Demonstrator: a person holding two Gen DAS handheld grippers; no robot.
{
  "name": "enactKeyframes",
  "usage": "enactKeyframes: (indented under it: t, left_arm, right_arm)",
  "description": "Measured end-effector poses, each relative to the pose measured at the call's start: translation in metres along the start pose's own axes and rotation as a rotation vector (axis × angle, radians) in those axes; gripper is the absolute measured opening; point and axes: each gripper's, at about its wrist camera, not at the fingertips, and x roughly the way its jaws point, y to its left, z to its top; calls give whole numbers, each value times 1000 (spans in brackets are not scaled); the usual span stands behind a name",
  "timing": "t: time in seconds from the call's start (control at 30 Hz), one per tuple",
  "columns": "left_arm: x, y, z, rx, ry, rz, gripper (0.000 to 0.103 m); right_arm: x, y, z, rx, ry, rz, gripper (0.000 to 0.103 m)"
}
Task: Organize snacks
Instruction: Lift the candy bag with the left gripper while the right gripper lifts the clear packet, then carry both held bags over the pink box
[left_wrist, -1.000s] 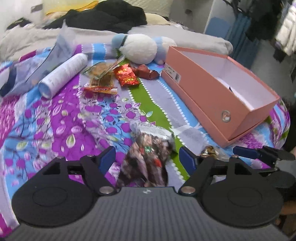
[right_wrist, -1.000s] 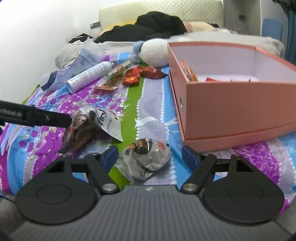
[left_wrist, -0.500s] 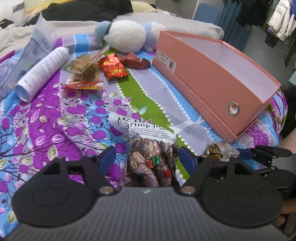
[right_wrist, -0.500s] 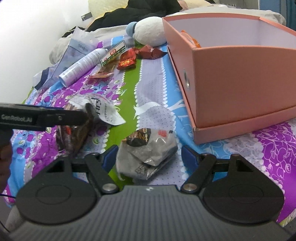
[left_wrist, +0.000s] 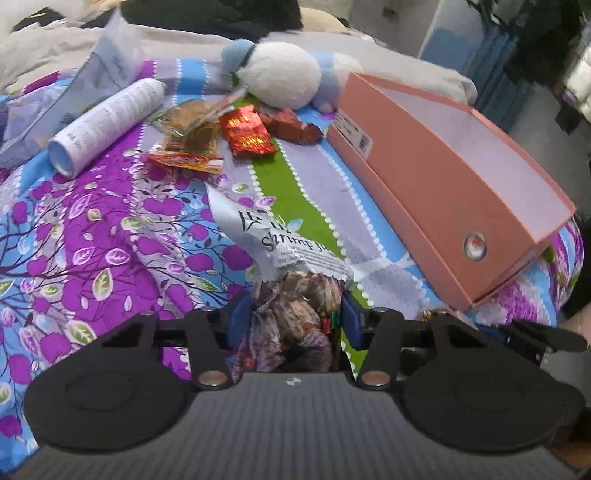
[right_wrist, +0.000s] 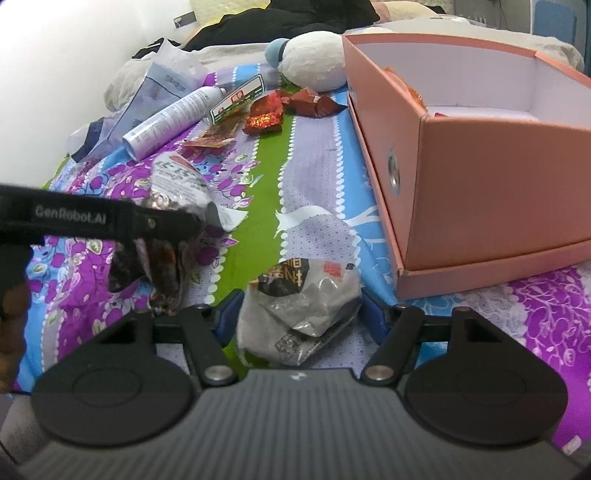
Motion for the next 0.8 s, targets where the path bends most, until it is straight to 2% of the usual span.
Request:
enactKeyframes:
  t: [0.13, 0.5, 0.8]
  left_arm:
    - [-15, 0, 0, -52, -23, 8, 54]
    - [-69, -26, -11, -77, -94, 26, 54]
    - [-126, -55, -5, -71, -185, 16, 54]
  right_arm:
    - [-10, 1, -1, -20, -11, -20, 68]
    - [-57, 7, 6, -40, -105, -23, 68]
    - [-104, 7, 20, -31, -193, -26, 68]
